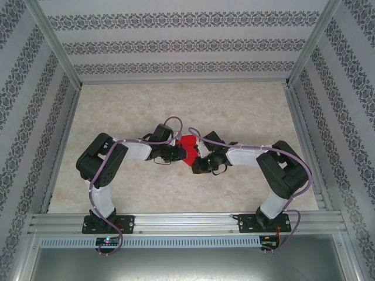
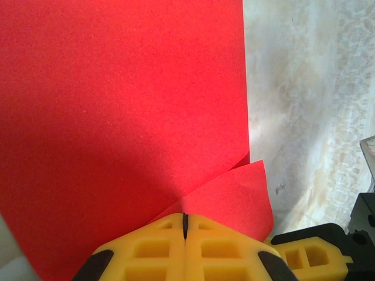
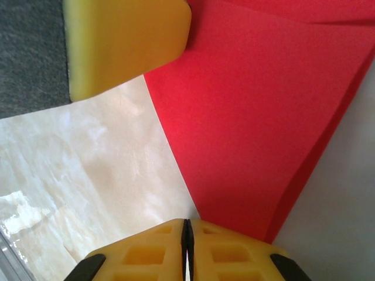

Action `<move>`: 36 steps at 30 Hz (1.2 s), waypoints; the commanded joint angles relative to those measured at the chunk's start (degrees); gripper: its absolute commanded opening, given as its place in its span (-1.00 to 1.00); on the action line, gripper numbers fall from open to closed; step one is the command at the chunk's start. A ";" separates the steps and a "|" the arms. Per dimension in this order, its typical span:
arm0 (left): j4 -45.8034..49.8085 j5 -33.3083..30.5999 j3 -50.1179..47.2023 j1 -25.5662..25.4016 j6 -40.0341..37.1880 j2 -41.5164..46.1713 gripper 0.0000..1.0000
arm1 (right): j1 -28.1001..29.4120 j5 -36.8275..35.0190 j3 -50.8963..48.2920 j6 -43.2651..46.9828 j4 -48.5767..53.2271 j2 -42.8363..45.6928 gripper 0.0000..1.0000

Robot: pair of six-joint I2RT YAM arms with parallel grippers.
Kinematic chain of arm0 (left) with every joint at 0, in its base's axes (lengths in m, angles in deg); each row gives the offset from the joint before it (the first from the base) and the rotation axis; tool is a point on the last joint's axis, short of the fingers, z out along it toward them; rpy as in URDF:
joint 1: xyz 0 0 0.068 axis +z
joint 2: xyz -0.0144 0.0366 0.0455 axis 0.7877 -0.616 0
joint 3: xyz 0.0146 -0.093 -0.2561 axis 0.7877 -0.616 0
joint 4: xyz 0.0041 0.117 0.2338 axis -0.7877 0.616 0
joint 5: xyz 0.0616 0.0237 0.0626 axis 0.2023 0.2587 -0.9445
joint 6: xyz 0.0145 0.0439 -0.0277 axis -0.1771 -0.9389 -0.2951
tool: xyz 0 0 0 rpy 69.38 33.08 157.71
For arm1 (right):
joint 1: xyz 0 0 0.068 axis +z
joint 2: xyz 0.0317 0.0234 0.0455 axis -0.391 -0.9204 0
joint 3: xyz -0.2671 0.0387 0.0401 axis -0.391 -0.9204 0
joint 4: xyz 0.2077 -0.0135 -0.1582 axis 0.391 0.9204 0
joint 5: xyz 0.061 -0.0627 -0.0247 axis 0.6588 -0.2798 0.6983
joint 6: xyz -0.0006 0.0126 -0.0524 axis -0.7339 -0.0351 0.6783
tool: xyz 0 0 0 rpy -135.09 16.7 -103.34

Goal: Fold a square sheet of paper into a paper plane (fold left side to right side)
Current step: Third fold the triangle at the center of the table.

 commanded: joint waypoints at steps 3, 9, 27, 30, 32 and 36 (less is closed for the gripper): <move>6.05 -4.95 0.10 -0.85 -2.22 -2.27 -0.86 | -0.88 1.82 -3.86 -0.76 1.31 3.03 -0.94; 5.44 -4.62 0.09 -0.85 -1.83 -2.22 -0.86 | -0.83 4.33 -3.76 -3.53 0.98 9.33 -1.00; 6.10 -4.49 0.74 -1.07 -2.16 -2.26 -0.86 | -2.94 3.70 -2.61 -8.40 -6.49 3.08 -1.00; 6.10 -4.49 0.78 -1.12 -2.19 -2.24 -0.86 | -3.76 3.71 -3.09 -8.50 -6.41 3.16 -1.00; 6.23 -4.55 0.89 -1.12 -2.18 -2.24 -0.86 | -3.87 3.47 -2.94 -7.81 -5.43 2.51 -1.00; 6.14 -4.47 1.01 -1.12 -2.19 -2.24 -0.86 | -3.71 2.90 -3.14 -7.07 -4.12 1.42 -1.00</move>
